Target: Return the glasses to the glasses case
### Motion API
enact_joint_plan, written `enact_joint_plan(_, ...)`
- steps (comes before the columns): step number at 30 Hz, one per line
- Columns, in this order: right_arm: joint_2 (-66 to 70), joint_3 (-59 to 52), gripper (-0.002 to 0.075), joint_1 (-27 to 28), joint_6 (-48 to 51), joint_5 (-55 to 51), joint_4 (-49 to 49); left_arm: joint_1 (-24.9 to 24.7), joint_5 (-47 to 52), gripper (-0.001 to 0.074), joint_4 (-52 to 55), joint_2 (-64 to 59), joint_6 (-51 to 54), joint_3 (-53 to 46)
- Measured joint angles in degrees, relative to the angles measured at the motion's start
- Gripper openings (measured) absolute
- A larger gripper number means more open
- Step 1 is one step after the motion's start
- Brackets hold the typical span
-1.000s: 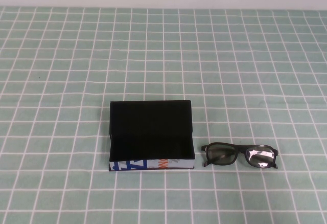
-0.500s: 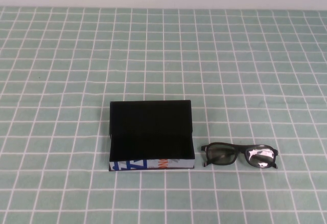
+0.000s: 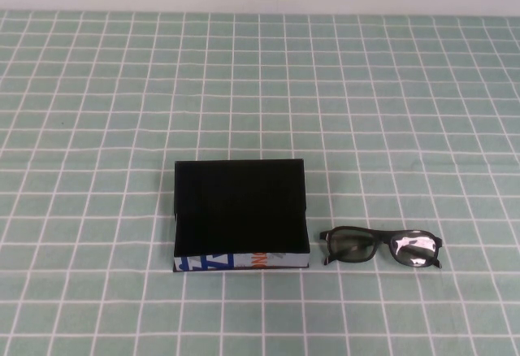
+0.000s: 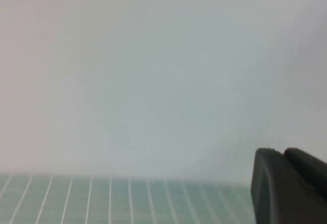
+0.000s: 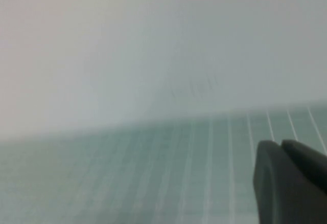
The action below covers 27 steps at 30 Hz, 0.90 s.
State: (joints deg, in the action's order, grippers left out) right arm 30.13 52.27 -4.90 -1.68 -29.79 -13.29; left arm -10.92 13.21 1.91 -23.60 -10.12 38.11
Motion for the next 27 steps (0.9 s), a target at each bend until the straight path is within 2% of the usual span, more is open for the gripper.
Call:
enact_joint_plan(9,14.81,0.1,-0.0013,0.0,3.2,-11.27,1.5,0.0,10.21,-0.0002,-2.87,-7.32,1.03,0.0)
enact_joint_plan(14,24.17,2.57,-0.0013,0.0,13.15,-15.55,1.74,0.0,16.16,-0.0002,-6.25,-11.76,2.69,0.0)
enact_joint_plan(19,34.82,10.39,-0.0013,-1.1,20.81,-24.36,1.39,0.0,21.12,-0.0002,-16.2,-16.17,14.48,0.0)
enact_joint_plan(23,43.19,15.79,-0.0013,-4.9,29.75,-29.86,1.39,0.0,25.01,-0.0002,-24.5,-19.41,24.71,0.0)
enact_joint_plan(27,49.52,16.8,-0.0013,-9.72,38.21,-30.33,1.25,0.0,26.96,-0.0002,-29.01,-21.71,29.48,0.0)
